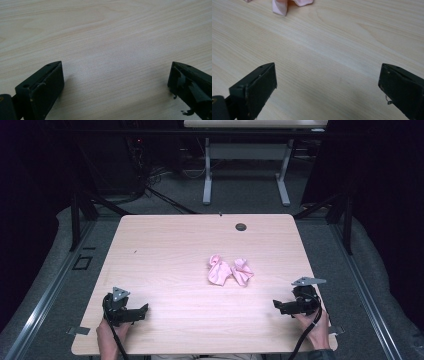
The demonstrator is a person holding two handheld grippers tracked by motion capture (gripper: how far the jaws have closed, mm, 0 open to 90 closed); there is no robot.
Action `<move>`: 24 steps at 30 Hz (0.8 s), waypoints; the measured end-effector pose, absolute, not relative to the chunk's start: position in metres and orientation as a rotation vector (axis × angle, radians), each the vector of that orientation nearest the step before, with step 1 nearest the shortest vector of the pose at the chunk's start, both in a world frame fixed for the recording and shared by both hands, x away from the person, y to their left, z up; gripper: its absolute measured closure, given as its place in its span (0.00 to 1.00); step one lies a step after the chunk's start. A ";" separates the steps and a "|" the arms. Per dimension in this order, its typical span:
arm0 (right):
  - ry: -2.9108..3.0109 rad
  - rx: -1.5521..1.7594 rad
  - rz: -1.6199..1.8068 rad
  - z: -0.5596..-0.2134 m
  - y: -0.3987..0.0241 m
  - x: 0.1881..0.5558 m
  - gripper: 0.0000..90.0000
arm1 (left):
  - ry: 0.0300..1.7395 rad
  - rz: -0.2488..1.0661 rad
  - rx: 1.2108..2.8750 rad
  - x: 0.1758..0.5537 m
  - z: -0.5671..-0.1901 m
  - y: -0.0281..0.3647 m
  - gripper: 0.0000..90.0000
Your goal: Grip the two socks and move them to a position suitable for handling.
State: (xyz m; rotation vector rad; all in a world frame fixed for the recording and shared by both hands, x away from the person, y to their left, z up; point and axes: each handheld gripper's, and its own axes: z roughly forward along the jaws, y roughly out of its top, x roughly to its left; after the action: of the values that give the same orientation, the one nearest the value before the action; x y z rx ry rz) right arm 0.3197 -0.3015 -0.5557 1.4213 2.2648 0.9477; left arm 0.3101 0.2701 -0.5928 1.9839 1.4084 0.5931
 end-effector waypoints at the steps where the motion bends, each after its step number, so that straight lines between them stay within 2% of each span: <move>1: 2.269 1.424 0.948 -0.554 -0.299 0.322 0.01 | 1.409 0.594 1.984 0.310 -0.593 0.270 0.01; 15: 2.465 1.352 0.833 -0.531 -0.260 0.363 0.00 | 1.407 0.592 1.984 0.310 -0.593 0.270 0.00; 24: 2.561 1.307 0.786 -0.512 -0.224 0.404 0.00 | 1.409 0.591 1.981 0.310 -0.593 0.270 0.00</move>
State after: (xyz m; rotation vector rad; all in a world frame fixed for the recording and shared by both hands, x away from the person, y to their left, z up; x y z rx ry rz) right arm 0.4043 -0.2239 -0.5124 1.3069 2.5605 0.7863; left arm 0.3104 0.2702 -0.5929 1.9814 1.4089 0.5914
